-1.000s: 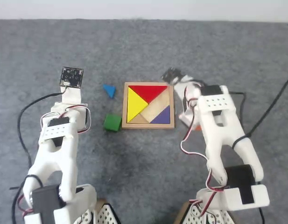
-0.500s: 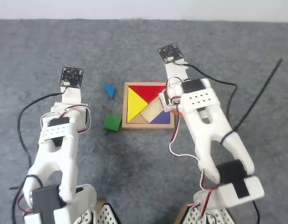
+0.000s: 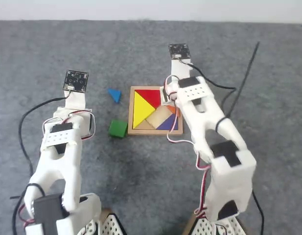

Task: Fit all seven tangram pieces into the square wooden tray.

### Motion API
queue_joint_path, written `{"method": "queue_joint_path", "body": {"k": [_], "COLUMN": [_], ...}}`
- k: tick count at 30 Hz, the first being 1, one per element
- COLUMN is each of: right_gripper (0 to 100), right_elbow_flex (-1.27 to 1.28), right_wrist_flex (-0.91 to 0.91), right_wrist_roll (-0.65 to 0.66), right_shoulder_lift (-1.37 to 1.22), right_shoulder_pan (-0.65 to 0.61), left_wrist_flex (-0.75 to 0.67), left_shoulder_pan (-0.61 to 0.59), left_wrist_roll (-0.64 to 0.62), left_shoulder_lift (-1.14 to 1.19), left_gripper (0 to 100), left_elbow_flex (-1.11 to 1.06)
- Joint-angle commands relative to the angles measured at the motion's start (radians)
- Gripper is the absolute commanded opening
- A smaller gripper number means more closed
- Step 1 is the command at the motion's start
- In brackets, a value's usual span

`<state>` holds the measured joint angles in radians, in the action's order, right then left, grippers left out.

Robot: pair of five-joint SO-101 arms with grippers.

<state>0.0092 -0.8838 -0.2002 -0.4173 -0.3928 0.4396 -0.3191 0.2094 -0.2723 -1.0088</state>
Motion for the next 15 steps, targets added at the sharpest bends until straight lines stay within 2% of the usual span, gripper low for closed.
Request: {"method": "queue_joint_path", "body": {"k": [1, 6, 8, 15], "right_gripper": [2.0, 2.1, 2.1, 2.1], "right_elbow_flex": [-0.115, -0.195, -0.195, -0.196], "right_wrist_flex": [-0.010, -0.101, -0.107, -0.107], "right_wrist_roll": [-0.006, 0.035, 0.077, 0.080], "right_shoulder_lift": [-0.033, -0.062, -0.062, -0.054], "right_shoulder_pan": [-0.018, -0.019, -0.024, -0.028], "left_wrist_flex": [0.008, 0.008, 0.008, 0.008], "left_shoulder_pan": [0.002, 0.002, 0.002, 0.002], "left_wrist_roll": [0.011, 0.011, 0.011, 0.011], "left_shoulder_lift": [-0.003, -0.003, -0.003, -0.002], "left_gripper": [1, 1, 1, 1], "left_elbow_flex": [0.058, 0.058, 0.058, 0.058]}}
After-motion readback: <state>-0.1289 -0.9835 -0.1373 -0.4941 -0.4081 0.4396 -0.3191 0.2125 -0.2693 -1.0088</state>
